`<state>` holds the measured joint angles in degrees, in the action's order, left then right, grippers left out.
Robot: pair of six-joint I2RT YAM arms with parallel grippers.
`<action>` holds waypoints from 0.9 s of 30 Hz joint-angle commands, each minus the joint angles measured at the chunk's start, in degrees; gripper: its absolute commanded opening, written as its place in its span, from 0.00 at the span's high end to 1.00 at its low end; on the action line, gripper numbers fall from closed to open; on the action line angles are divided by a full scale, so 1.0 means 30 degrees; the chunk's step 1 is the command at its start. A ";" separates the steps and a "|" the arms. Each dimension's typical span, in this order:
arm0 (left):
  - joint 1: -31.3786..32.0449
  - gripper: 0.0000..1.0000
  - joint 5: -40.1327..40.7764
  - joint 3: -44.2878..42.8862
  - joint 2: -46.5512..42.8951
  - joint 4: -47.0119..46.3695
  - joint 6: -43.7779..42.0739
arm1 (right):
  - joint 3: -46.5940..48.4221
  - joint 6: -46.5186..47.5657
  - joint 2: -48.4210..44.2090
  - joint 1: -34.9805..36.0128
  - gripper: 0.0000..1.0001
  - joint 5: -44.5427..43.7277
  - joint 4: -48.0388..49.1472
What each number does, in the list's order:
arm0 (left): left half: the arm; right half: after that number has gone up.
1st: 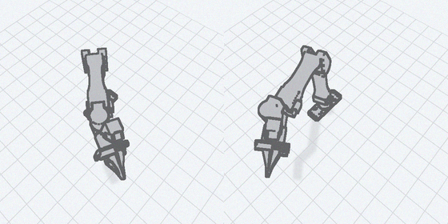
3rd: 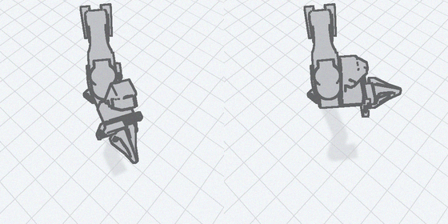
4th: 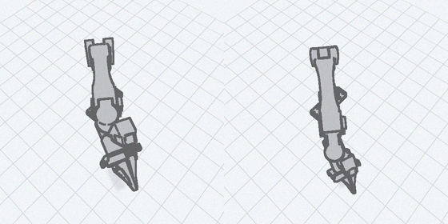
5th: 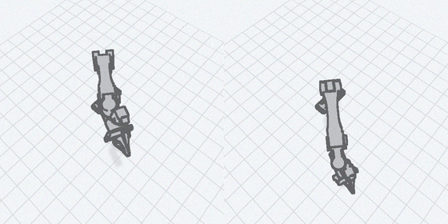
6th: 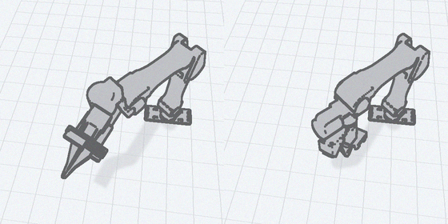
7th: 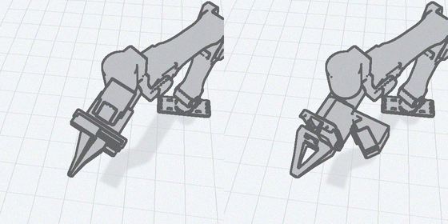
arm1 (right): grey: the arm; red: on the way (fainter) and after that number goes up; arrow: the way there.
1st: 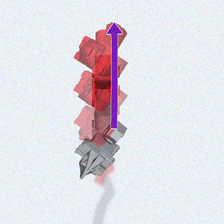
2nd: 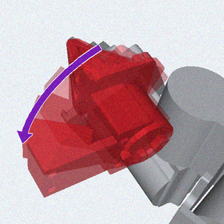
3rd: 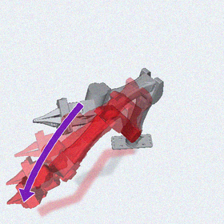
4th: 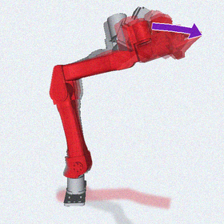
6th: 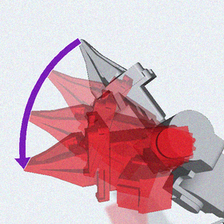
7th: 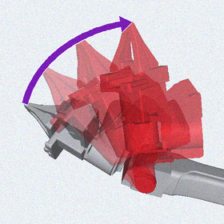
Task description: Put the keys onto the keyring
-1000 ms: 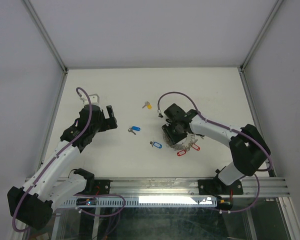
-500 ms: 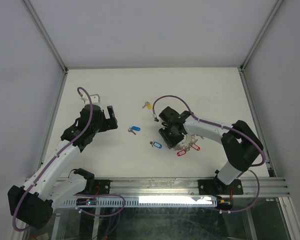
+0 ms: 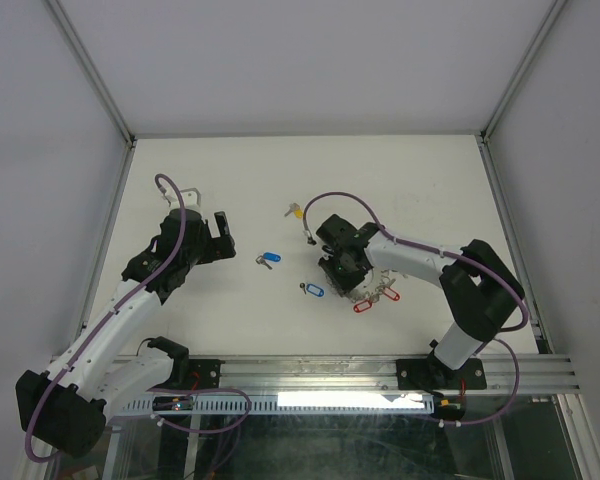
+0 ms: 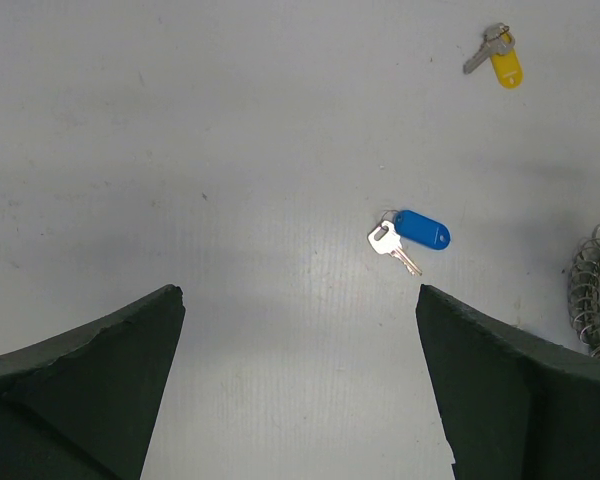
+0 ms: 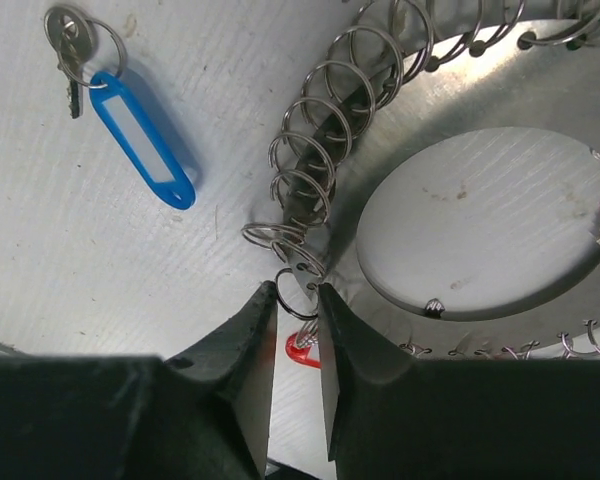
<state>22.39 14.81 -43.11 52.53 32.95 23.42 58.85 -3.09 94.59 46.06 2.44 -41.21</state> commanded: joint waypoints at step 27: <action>0.2001 0.15 -0.7512 0.3529 -0.2268 -1.0340 0.2013 | -0.3949 -0.0231 -1.1574 -0.0113 1.00 0.1841 0.7072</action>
<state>25.04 -2.96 -35.31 47.35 15.97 26.41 48.58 -2.31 66.48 46.00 6.90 -29.93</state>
